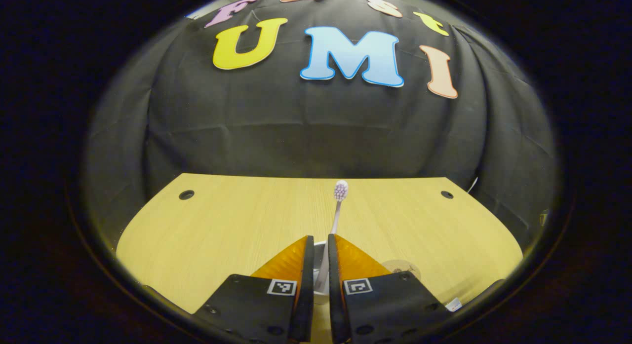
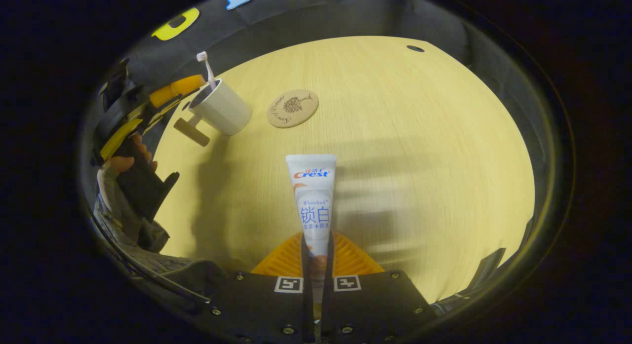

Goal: Put the toothbrush and toothpaste on the desktop into the cup, then pick up the cup and place it on the coaster on the desktop.

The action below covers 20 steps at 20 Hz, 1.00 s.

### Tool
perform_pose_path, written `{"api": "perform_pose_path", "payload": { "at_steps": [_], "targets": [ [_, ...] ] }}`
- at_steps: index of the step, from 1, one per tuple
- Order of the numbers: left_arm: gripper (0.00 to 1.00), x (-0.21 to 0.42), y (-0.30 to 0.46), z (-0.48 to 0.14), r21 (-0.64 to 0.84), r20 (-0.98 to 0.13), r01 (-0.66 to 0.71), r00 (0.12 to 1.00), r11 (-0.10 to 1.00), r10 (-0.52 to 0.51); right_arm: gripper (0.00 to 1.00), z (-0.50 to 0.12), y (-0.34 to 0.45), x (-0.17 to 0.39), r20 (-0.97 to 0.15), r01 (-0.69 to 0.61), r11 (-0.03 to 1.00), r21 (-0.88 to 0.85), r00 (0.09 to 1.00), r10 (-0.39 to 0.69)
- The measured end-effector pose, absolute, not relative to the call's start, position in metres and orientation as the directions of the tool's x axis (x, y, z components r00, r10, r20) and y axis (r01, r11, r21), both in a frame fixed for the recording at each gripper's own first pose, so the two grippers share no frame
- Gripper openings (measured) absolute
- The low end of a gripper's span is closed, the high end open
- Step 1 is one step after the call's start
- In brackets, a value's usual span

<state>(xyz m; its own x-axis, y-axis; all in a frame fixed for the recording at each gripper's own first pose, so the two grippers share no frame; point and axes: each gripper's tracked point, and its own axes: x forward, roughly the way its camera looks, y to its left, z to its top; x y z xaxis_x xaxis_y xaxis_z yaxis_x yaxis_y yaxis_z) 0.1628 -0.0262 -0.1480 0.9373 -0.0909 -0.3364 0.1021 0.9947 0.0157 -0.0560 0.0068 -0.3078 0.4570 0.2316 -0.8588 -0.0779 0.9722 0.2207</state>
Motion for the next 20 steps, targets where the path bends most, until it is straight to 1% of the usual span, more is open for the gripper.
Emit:
{"api": "perform_pose_path", "payload": {
  "at_steps": [1, 2, 5, 9, 10, 11, 13, 14, 15, 16, 17, 18, 19, 20],
  "targets": [
    [0.14, 0.158, -0.023, -0.143, 0.022, -0.332, 0.095, 0.94, 0.995, -0.083, 0.08, -0.304, 0.008, -0.052, -0.852, -0.08, 0.971, 0.224, 0.468, 0.235],
    [0.21, 0.152, -0.02, -0.138, 0.022, -0.329, 0.094, 0.941, 0.995, -0.082, 0.08, -0.299, 0.011, -0.046, -0.843, -0.085, 0.97, 0.228, 0.481, 0.24],
    [0.21, 0.127, -0.003, -0.133, 0.015, -0.34, 0.088, 0.937, 0.996, -0.078, 0.08, -0.278, 0.023, -0.021, -0.808, -0.092, 0.962, 0.258, 0.525, 0.268],
    [0.21, 0.1, 0.03, -0.134, 0.002, -0.365, 0.07, 0.929, 0.998, -0.064, 0.08, -0.246, 0.045, 0.021, -0.742, -0.072, 0.941, 0.33, 0.597, 0.305],
    [0.23, 0.095, 0.038, -0.134, -0.002, -0.372, 0.066, 0.926, 0.998, -0.062, 0.08, -0.24, 0.051, 0.033, -0.726, -0.062, 0.935, 0.35, 0.613, 0.313],
    [0.34, 0.088, 0.046, -0.134, -0.007, -0.377, 0.064, 0.924, 0.998, -0.062, 0.08, -0.232, 0.057, 0.044, -0.709, -0.051, 0.926, 0.373, 0.629, 0.32],
    [0.34, 0.075, 0.055, -0.133, -0.016, -0.388, 0.067, 0.919, 0.998, -0.068, 0.08, -0.217, 0.074, 0.065, -0.663, -0.022, 0.892, 0.452, 0.661, 0.352],
    [0.36, 0.07, 0.06, -0.133, -0.019, -0.396, 0.069, 0.916, 0.997, -0.07, 0.08, -0.21, 0.084, 0.077, -0.634, -0.003, 0.863, 0.506, 0.678, 0.373],
    [0.46, 0.064, 0.065, -0.133, -0.021, -0.4, 0.067, 0.914, 0.998, -0.07, 0.08, -0.202, 0.091, 0.087, -0.605, 0.013, 0.835, 0.55, 0.695, 0.388],
    [0.39, 0.058, 0.07, -0.13, -0.024, -0.404, 0.064, 0.912, 0.998, -0.068, 0.08, -0.195, 0.096, 0.098, -0.583, 0.028, 0.813, 0.581, 0.711, 0.392],
    [0.39, 0.051, 0.073, -0.129, -0.033, -0.409, 0.068, 0.91, 0.997, -0.075, 0.08, -0.188, 0.1, 0.107, -0.564, 0.038, 0.797, 0.603, 0.728, 0.391],
    [0.53, 0.047, 0.077, -0.129, -0.039, -0.416, 0.068, 0.906, 0.997, -0.079, 0.08, -0.184, 0.103, 0.114, -0.548, 0.044, 0.786, 0.616, 0.741, 0.388],
    [0.62, 0.043, 0.082, -0.13, -0.041, -0.42, 0.066, 0.904, 0.997, -0.077, 0.08, -0.182, 0.104, 0.122, -0.54, 0.053, 0.782, 0.621, 0.753, 0.377],
    [0.57, 0.039, 0.087, -0.129, -0.043, -0.423, 0.064, 0.903, 0.997, -0.076, 0.08, -0.181, 0.105, 0.122, -0.533, 0.06, 0.78, 0.623, 0.762, 0.367]
  ]
}}
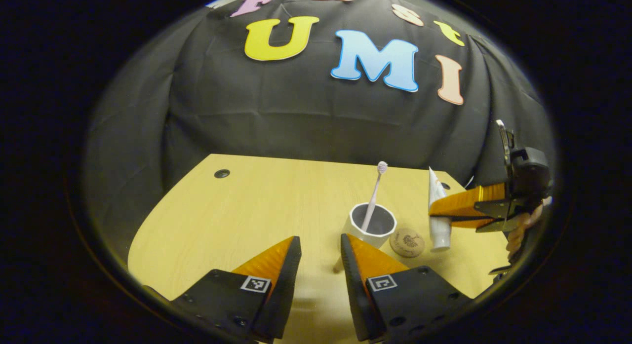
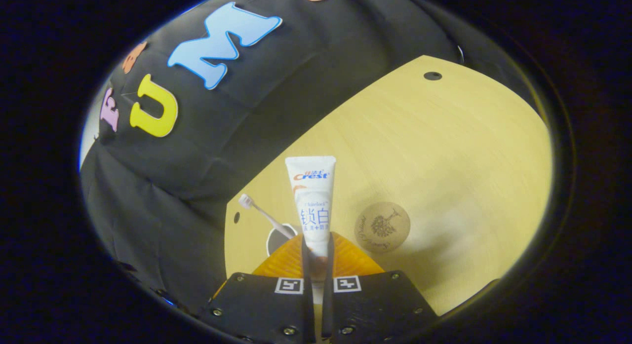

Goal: Put the toothbrush and toothpaste on the desktop into the cup, then pick up the cup and place it on the coaster on the desktop.

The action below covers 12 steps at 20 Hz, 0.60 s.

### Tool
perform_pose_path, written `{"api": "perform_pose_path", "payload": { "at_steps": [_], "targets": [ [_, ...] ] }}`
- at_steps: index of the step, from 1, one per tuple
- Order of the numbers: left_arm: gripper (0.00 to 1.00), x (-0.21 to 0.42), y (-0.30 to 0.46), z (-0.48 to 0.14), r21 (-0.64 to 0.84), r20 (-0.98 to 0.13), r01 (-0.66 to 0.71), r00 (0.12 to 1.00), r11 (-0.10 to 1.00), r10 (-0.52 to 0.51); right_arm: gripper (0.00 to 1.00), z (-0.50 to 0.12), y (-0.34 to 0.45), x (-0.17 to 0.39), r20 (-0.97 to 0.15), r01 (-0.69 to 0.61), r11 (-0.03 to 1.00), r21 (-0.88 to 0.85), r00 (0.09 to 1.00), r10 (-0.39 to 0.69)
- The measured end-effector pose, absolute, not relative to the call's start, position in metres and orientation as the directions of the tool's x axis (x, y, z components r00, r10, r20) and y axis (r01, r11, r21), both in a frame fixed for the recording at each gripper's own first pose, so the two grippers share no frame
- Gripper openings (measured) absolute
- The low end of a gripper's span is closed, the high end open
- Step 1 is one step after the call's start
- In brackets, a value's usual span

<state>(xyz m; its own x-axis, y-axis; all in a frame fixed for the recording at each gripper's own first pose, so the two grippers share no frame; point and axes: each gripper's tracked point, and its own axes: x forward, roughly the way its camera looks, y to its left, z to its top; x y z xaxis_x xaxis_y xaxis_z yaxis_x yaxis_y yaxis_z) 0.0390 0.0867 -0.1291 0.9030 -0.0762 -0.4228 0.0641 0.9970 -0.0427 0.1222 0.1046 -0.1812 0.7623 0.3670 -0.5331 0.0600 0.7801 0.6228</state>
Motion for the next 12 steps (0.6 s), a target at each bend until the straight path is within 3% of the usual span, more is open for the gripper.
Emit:
{"api": "perform_pose_path", "payload": {
  "at_steps": [2, 6, 7, 8, 11, 12],
  "targets": [
    [0.72, 0.036, 0.093, -0.131, -0.047, -0.434, 0.071, 0.897, 0.996, -0.085, 0.08, -0.181, 0.105, 0.122, -0.517, 0.068, 0.77, 0.635, 0.778, 0.358],
    [0.85, 0.032, 0.109, -0.135, -0.04, -0.452, 0.077, 0.888, 0.996, -0.086, 0.08, -0.181, 0.11, 0.125, -0.455, 0.063, 0.726, 0.685, 0.815, 0.359],
    [0.93, 0.033, 0.113, -0.134, -0.043, -0.455, 0.08, 0.886, 0.996, -0.091, 0.08, -0.181, 0.11, 0.125, -0.433, 0.054, 0.715, 0.698, 0.826, 0.36],
    [0.88, 0.032, 0.116, -0.135, -0.045, -0.459, 0.079, 0.884, 0.996, -0.091, 0.08, -0.181, 0.111, 0.126, -0.412, 0.043, 0.705, 0.708, 0.836, 0.363],
    [0.93, 0.031, 0.131, -0.137, -0.033, -0.465, 0.063, 0.882, 0.997, -0.071, 0.07, -0.187, 0.108, 0.128, -0.382, 0.012, 0.727, 0.686, 0.857, 0.347],
    [0.88, 0.032, 0.136, -0.138, -0.03, -0.468, 0.06, 0.881, 0.998, -0.067, 0.08, -0.189, 0.11, 0.13, -0.38, 0.007, 0.741, 0.671, 0.862, 0.335]
  ]
}}
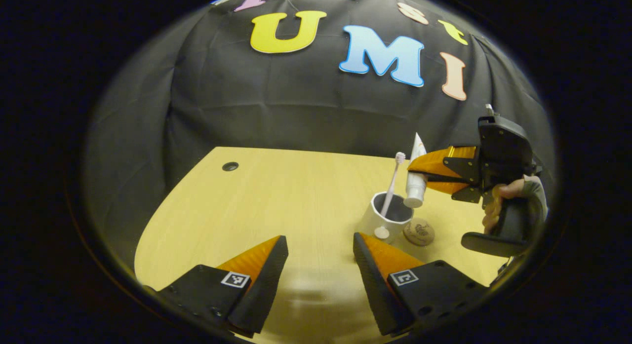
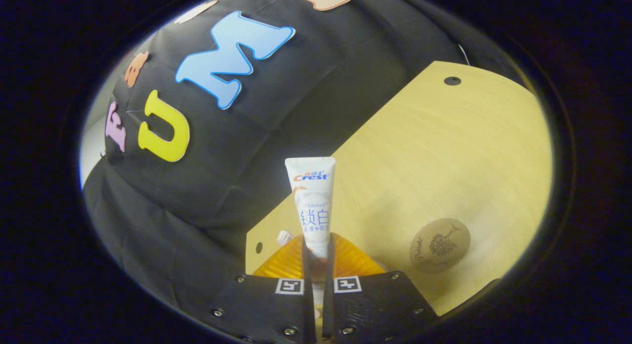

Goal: Put the toothbrush and toothpaste on the desktop into the cup, then pick up the cup and place it on the coaster on the desktop.

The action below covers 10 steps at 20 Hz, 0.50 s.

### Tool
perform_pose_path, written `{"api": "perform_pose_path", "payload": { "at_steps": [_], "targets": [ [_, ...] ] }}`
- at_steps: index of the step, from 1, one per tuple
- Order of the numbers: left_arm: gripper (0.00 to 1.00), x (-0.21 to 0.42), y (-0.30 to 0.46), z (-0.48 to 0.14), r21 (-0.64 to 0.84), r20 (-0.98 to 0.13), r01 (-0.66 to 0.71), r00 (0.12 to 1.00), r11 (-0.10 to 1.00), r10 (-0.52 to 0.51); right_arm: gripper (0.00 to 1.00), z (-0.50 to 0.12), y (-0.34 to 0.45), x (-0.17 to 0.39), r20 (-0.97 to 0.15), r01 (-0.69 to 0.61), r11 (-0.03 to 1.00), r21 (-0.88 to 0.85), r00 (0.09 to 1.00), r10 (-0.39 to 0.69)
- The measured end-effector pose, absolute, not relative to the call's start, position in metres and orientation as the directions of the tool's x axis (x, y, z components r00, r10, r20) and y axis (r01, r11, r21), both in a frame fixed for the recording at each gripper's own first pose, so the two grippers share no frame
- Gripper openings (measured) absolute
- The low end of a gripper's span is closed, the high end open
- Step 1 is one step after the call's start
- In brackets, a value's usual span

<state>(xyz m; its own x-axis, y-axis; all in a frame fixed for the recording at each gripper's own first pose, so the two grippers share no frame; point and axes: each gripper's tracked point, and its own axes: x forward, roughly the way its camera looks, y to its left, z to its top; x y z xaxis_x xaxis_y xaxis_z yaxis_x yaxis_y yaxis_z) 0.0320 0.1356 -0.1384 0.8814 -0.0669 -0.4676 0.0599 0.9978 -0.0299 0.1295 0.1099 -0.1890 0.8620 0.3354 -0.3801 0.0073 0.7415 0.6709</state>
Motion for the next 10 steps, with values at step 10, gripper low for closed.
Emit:
{"api": "perform_pose_path", "payload": {
  "at_steps": [10],
  "targets": [
    [0.88, 0.027, 0.154, -0.152, -0.049, -0.495, 0.045, 0.867, 0.998, -0.064, 0.14, -0.213, 0.129, 0.129, -0.349, -0.073, 0.876, 0.476, 0.899, 0.265]
  ]
}}
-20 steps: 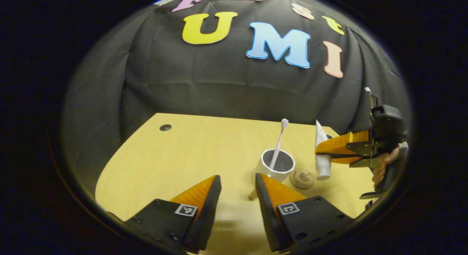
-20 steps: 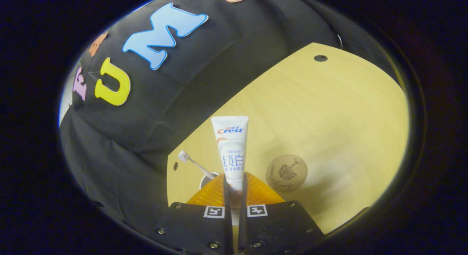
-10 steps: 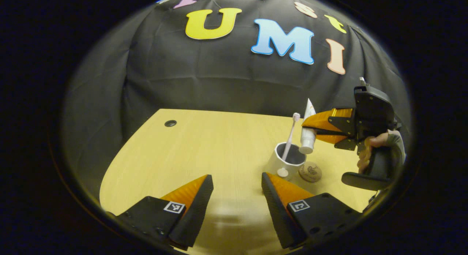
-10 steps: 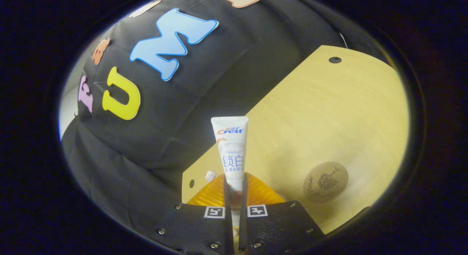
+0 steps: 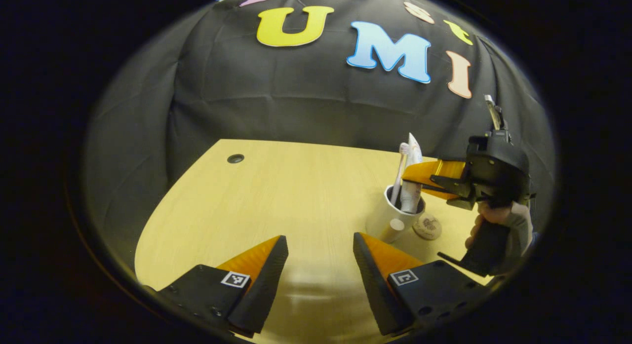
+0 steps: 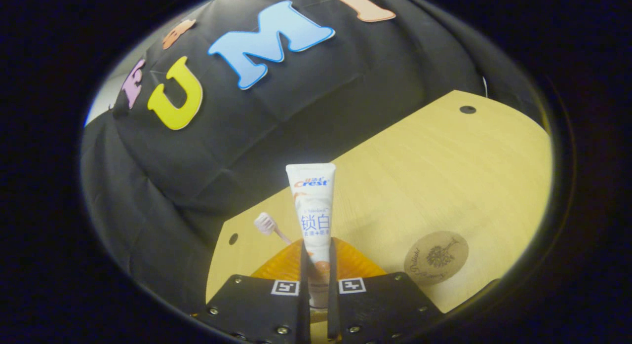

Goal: Put the toothbrush and toothpaste on the desktop into the cup, then pick up the cup and place it on the coaster on the desktop.

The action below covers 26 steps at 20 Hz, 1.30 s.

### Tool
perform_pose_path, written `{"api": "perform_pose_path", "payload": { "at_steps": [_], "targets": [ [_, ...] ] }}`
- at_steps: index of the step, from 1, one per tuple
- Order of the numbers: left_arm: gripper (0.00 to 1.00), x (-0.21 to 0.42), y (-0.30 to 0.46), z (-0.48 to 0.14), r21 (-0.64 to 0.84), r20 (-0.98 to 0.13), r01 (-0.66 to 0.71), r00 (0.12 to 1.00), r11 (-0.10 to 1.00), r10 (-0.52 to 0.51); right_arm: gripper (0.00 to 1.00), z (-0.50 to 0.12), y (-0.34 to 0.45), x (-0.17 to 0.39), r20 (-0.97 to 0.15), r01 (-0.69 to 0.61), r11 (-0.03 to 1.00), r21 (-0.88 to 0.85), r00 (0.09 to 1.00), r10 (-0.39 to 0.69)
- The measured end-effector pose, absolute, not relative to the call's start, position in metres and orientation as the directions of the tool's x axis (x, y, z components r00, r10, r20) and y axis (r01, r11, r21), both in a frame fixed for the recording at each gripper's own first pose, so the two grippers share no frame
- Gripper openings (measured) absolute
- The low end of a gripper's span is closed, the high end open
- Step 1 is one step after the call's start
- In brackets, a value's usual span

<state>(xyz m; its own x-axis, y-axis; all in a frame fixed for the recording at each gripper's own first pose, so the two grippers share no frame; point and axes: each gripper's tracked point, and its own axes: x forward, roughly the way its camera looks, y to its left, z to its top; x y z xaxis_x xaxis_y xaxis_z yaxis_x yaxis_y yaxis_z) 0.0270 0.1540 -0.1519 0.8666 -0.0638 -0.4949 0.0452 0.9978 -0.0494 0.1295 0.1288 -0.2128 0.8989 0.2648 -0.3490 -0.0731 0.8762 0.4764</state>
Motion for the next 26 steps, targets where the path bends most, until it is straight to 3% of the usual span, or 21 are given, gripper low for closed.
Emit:
{"api": "perform_pose_path", "payload": {
  "at_steps": [5, 6, 7, 10, 11, 12, 13, 20, 26],
  "targets": [
    [0.88, 0.035, 0.146, -0.155, -0.054, -0.493, 0.065, 0.866, 0.996, -0.084, 0.22, -0.214, 0.131, 0.121, -0.34, -0.109, 0.893, 0.436, 0.899, 0.276],
    [0.88, 0.036, 0.143, -0.156, -0.056, -0.494, 0.073, 0.865, 0.996, -0.091, 0.29, -0.209, 0.133, 0.117, -0.331, -0.121, 0.893, 0.434, 0.9, 0.283],
    [0.88, 0.037, 0.139, -0.157, -0.059, -0.493, 0.082, 0.864, 0.995, -0.1, 0.3, -0.206, 0.133, 0.116, -0.323, -0.127, 0.893, 0.432, 0.902, 0.285],
    [0.88, 0.041, 0.125, -0.161, -0.061, -0.491, 0.112, 0.862, 0.992, -0.127, 0.64, -0.199, 0.138, 0.11, -0.311, -0.158, 0.887, 0.435, 0.898, 0.313],
    [0.88, 0.039, 0.118, -0.152, -0.06, -0.489, 0.126, 0.861, 0.99, -0.139, 0.67, -0.197, 0.138, 0.108, -0.31, -0.163, 0.887, 0.431, 0.897, 0.316],
    [0.88, 0.038, 0.111, -0.15, -0.059, -0.487, 0.141, 0.86, 0.988, -0.152, 0.58, -0.193, 0.136, 0.104, -0.307, -0.168, 0.888, 0.427, 0.897, 0.318],
    [0.88, 0.032, 0.102, -0.143, -0.058, -0.486, 0.155, 0.858, 0.986, -0.164, 0.67, -0.19, 0.133, 0.1, -0.303, -0.171, 0.888, 0.426, 0.898, 0.319],
    [0.87, 0.046, 0.055, -0.156, -0.051, -0.523, 0.344, 0.791, 0.938, -0.318, 0.67, -0.159, 0.079, 0.083, -0.271, -0.156, 0.897, 0.414, 0.919, 0.285],
    [0.88, 0.071, 0.028, -0.175, -0.037, -0.558, 0.446, 0.733, 0.894, -0.389, 0.67, -0.189, 0.03, 0.066, -0.339, -0.053, 0.903, 0.427, 0.916, 0.214]
  ]
}}
